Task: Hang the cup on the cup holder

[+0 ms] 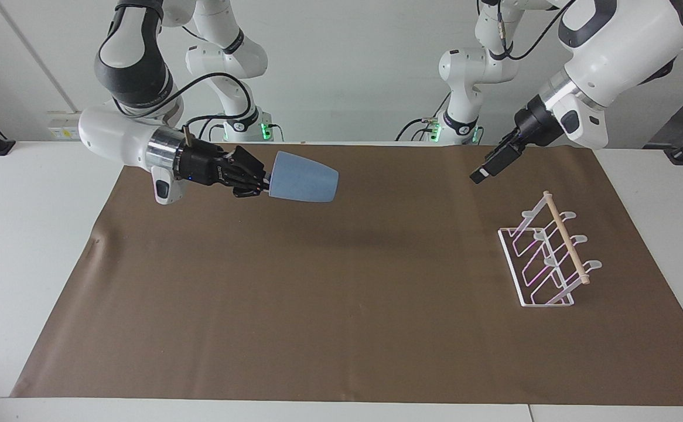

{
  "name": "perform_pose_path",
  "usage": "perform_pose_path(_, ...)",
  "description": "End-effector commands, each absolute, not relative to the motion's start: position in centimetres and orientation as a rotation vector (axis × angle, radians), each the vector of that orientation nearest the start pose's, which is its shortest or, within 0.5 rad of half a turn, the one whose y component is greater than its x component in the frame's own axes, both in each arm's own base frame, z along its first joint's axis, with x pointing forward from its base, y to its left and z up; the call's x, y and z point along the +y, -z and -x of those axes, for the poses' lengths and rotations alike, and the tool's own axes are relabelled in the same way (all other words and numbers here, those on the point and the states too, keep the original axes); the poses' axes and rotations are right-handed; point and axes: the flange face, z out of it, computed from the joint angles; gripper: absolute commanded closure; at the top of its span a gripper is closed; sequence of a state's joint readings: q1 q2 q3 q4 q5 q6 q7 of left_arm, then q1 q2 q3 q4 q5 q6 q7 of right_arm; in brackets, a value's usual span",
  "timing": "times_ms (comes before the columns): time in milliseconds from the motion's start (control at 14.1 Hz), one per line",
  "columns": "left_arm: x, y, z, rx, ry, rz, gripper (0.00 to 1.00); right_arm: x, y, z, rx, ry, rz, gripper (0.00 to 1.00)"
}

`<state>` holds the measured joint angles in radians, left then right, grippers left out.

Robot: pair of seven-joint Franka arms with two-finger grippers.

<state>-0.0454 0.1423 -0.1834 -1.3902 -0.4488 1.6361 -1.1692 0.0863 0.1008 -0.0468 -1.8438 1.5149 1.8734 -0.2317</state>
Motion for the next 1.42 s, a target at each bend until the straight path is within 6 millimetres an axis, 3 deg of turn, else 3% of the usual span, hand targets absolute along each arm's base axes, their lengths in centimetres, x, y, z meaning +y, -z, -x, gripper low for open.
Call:
perform_pose_path(0, -20.8, -65.6, -58.7, -1.972, -0.459, 3.009, 0.0, 12.0, -51.9, -58.3, 0.341, -0.002, 1.652, 1.0)
perform_pose_path(71, -22.5, -65.9, -58.4, -2.065, -0.47, 2.96, 0.0, 12.3, -51.4, -58.0, 0.374, -0.019, 1.601, 1.0)
perform_pose_path(427, -26.2, -66.9, -57.8, -2.533, -0.638, 2.597, 0.0, 15.3, -50.8, -56.8, 0.431, -0.108, 1.54, 1.0)
perform_pose_path(569, -28.3, -67.2, -57.2, -2.579, -0.704, 2.577, 0.0, 16.0, -50.8, -56.3, 0.44, -0.116, 1.515, 1.0)
perform_pose_path(783, -29.0, -67.4, -57.1, -2.67, -0.806, 2.479, 0.0, 16.1, -50.7, -56.4, 0.451, -0.105, 1.518, 1.0)
perform_pose_path(854, -29.2, -67.5, -57.0, -2.69, -0.86, 2.446, 0.0, 16.9, -50.6, -56.2, 0.448, -0.111, 1.525, 1.0)
perform_pose_path(1139, -32.4, -67.8, -55.9, -2.738, -0.912, 2.416, 0.0, 17.2, -50.4, -56.3, 0.464, -0.099, 1.533, 1.0)
perform_pose_path(1352, -32.8, -67.8, -56.2, -2.774, -0.914, 2.413, 0.0, 17.2, -50.4, -56.3, 0.464, -0.099, 1.532, 1.0)
